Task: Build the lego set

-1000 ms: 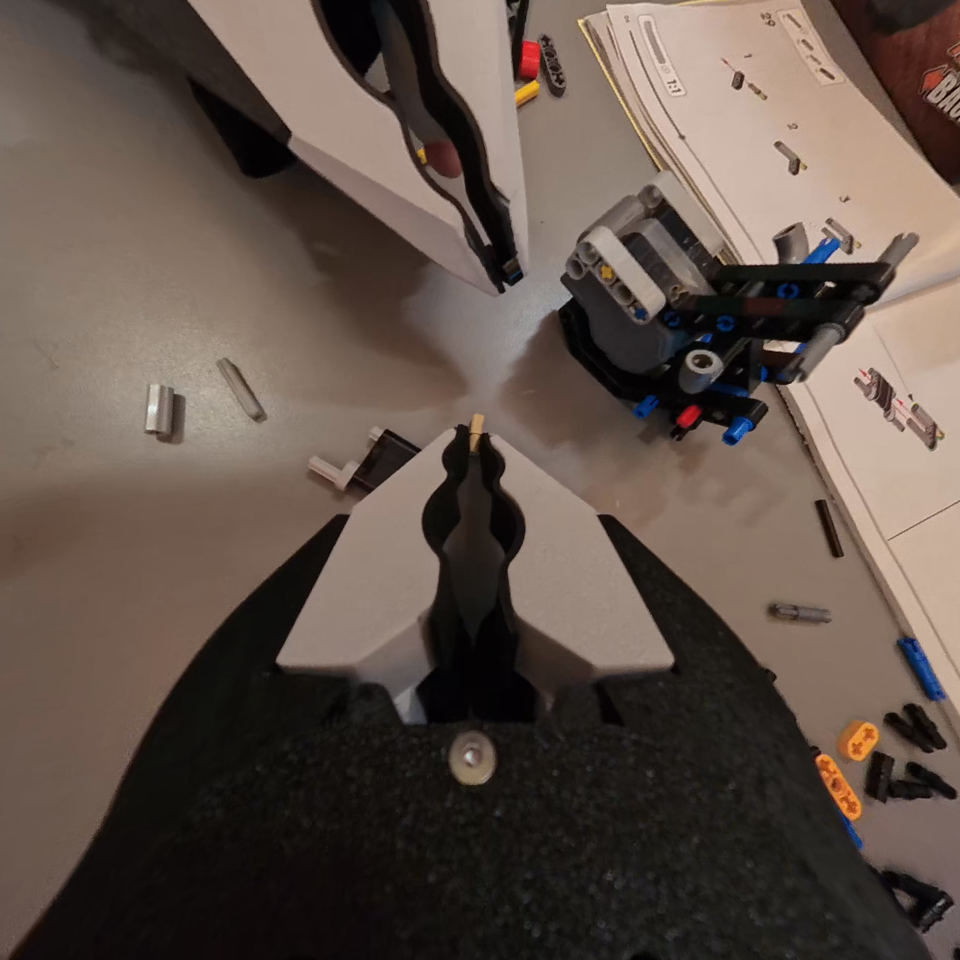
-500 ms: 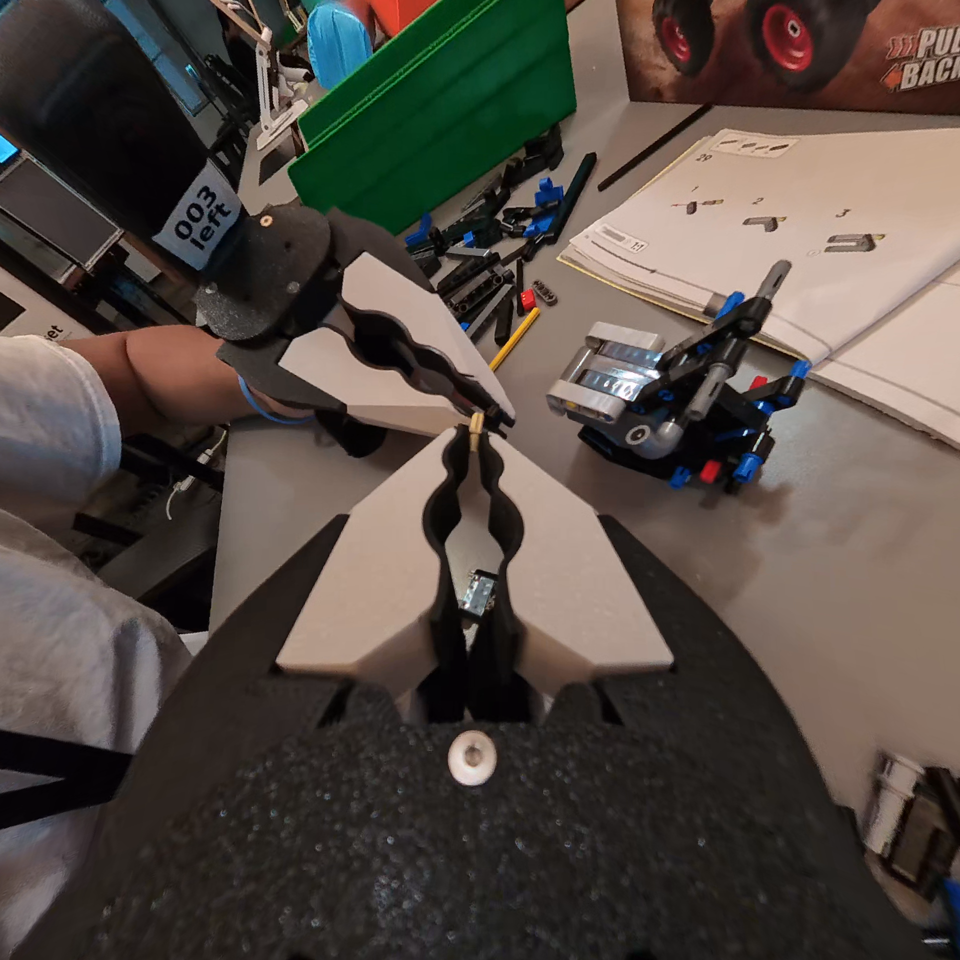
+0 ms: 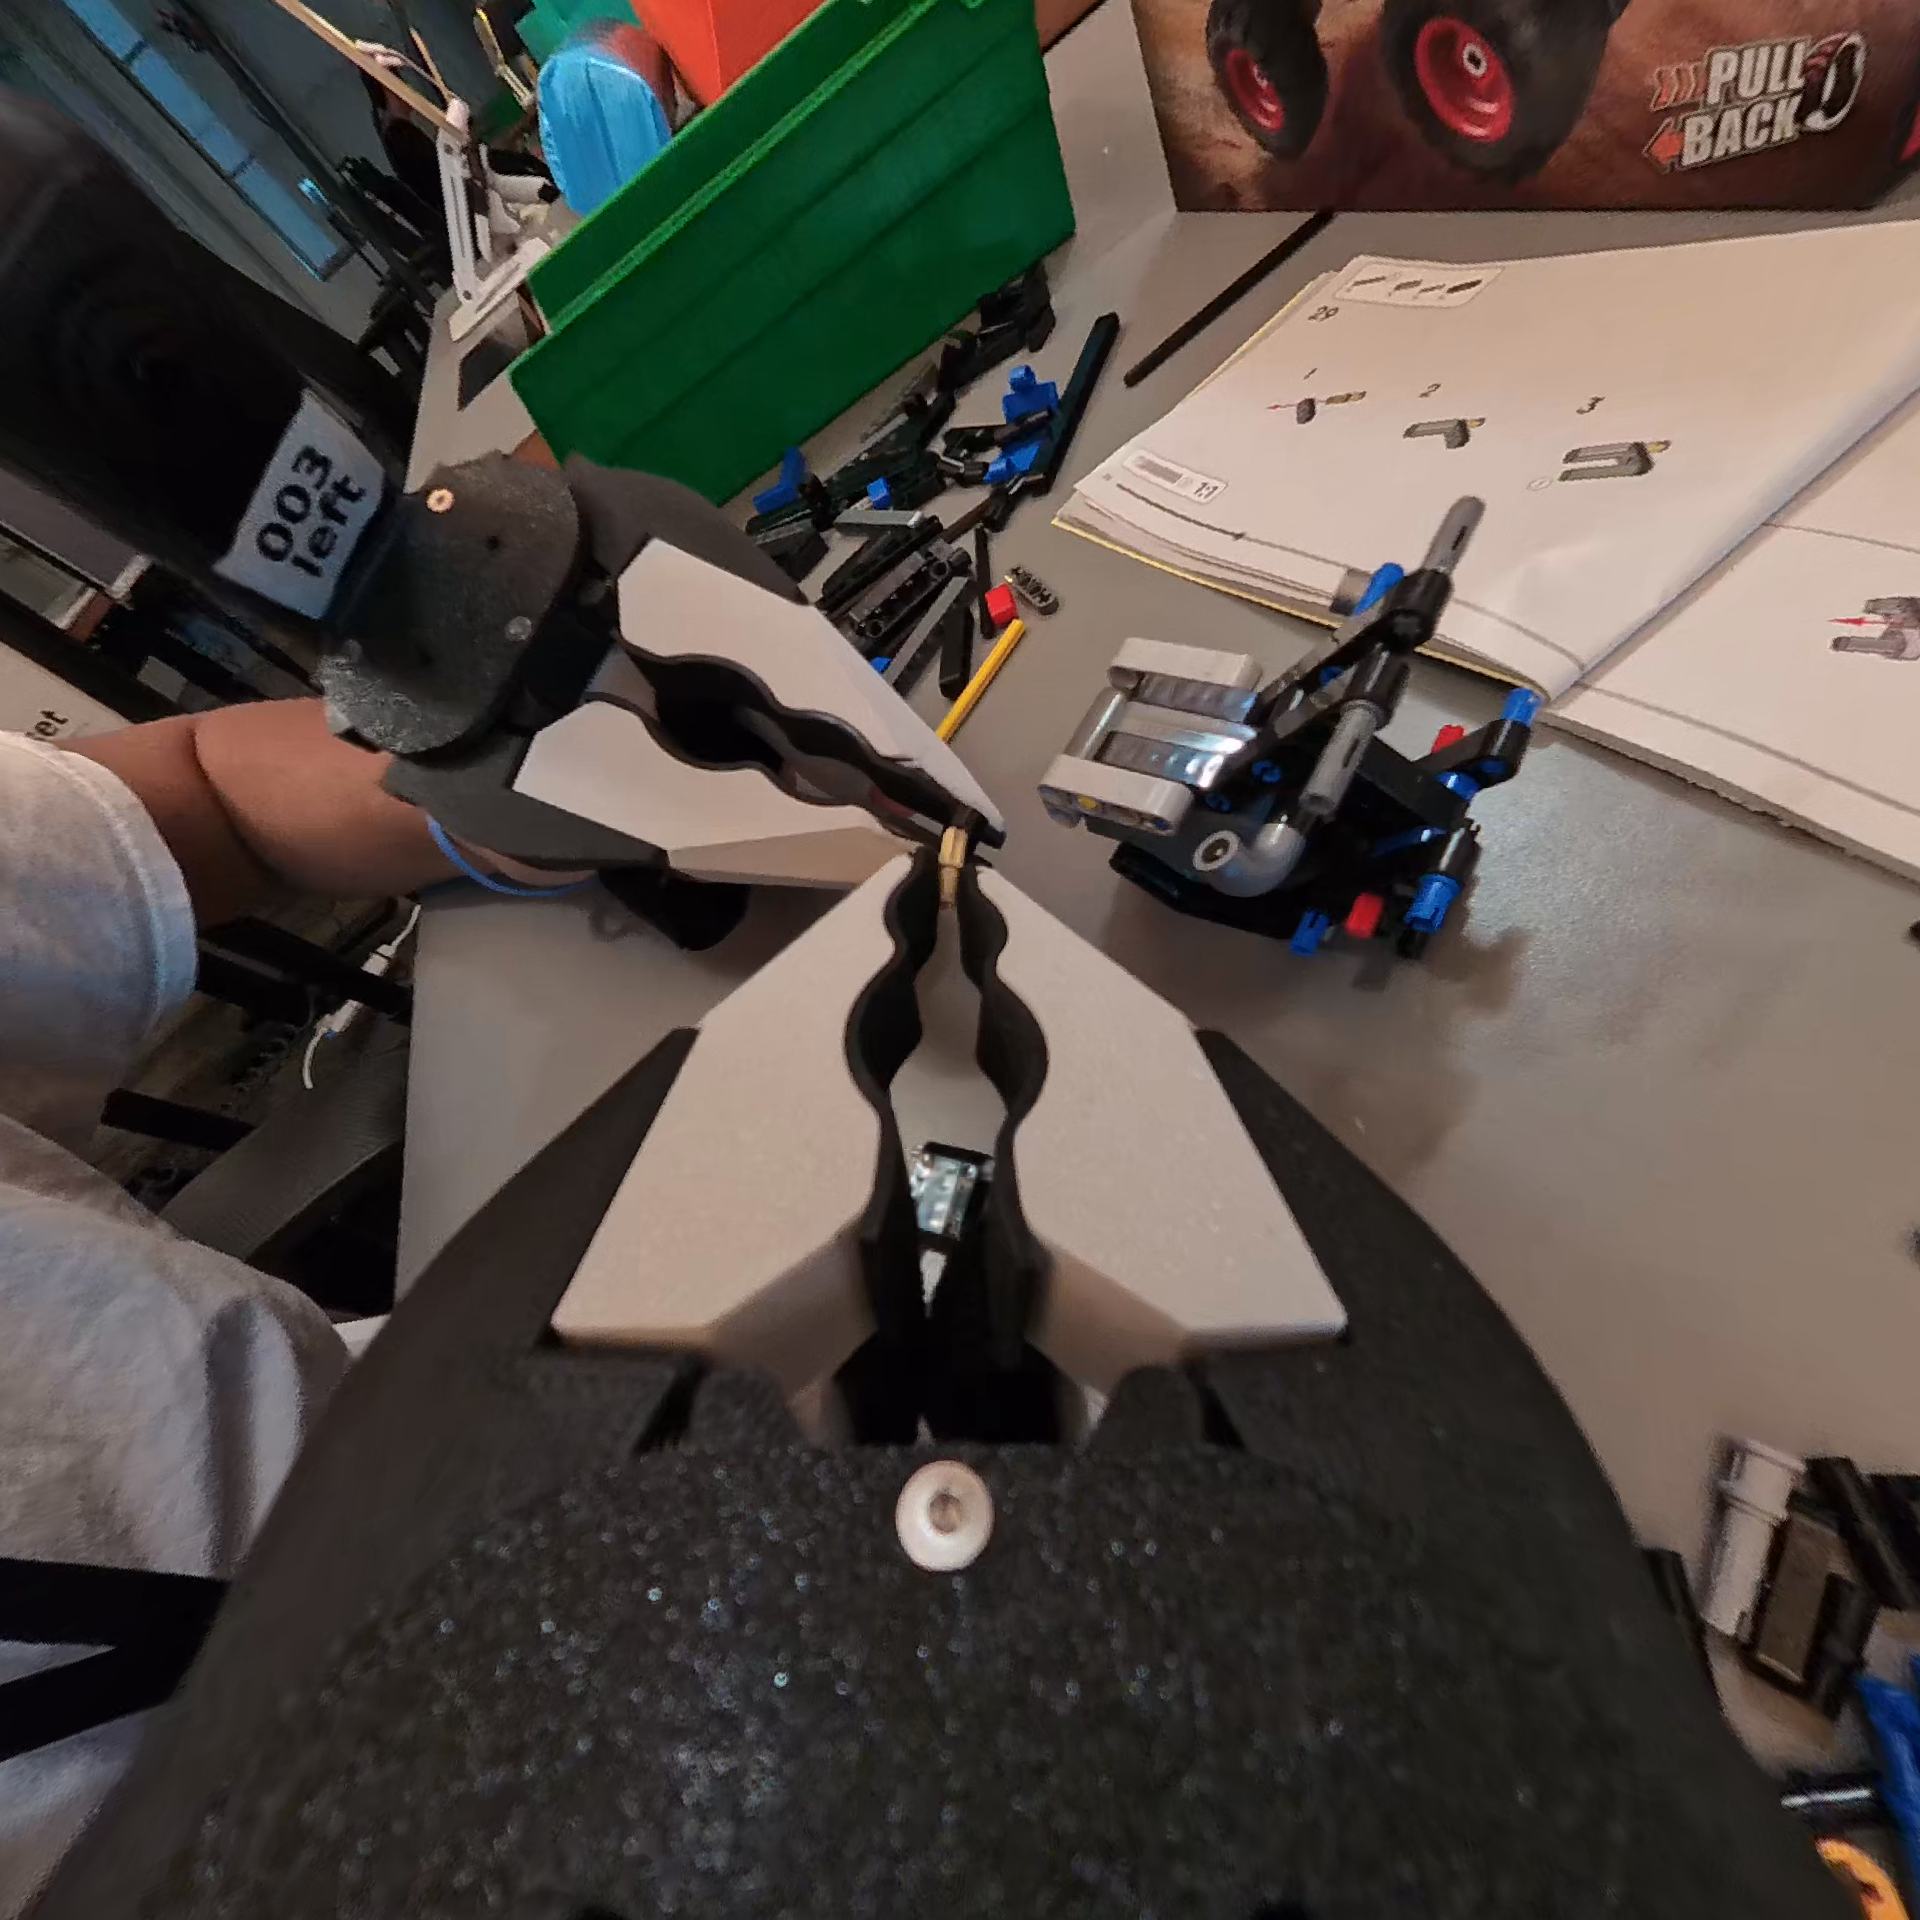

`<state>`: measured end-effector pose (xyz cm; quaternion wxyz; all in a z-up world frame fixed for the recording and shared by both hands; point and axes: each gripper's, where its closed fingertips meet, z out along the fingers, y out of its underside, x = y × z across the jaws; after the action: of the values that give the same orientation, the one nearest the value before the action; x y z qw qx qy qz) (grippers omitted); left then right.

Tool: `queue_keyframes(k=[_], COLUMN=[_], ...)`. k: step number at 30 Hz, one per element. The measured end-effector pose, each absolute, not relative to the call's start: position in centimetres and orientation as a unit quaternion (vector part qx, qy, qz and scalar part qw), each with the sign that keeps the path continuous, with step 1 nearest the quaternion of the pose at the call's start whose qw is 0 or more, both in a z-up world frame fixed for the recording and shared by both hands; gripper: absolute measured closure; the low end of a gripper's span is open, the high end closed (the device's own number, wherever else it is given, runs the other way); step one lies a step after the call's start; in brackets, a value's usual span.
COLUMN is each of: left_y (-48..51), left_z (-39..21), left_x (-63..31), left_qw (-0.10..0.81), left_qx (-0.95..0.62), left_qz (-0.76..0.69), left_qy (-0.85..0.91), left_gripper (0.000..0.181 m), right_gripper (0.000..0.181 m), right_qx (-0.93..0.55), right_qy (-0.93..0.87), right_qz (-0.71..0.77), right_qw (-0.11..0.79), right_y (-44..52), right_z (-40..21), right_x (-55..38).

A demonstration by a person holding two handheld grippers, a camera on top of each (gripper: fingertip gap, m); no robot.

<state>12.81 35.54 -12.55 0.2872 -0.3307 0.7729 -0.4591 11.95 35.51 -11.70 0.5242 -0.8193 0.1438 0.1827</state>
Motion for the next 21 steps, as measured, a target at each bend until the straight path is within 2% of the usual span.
queue_keyframes(k=[5, 15, 21], left_y=[35.8, 35.8, 35.8], left_z=[-12.3, -9.6, -9.8], left_x=[13.1, 13.2, 13.1], left_qw=[0.325, 0.337, 0.365], left_qx=[-0.335, -0.351, -0.334], left_qz=[-0.446, -0.51, -0.489], left_qy=[0.764, 0.709, 0.719], left_gripper=[0.179, 0.179, 0.179], right_gripper=[0.178, 0.178, 0.179], right_qx=[-0.805, -0.697, -0.685], right_qy=[0.168, 0.248, 0.258], right_qz=[0.187, 0.344, 0.369], right_qw=[0.537, 0.579, 0.573], right_y=[35.7, 35.9, 35.9], right_z=[-11.4, -8.6, -8.7], right_x=[12.2, 12.1, 12.0])
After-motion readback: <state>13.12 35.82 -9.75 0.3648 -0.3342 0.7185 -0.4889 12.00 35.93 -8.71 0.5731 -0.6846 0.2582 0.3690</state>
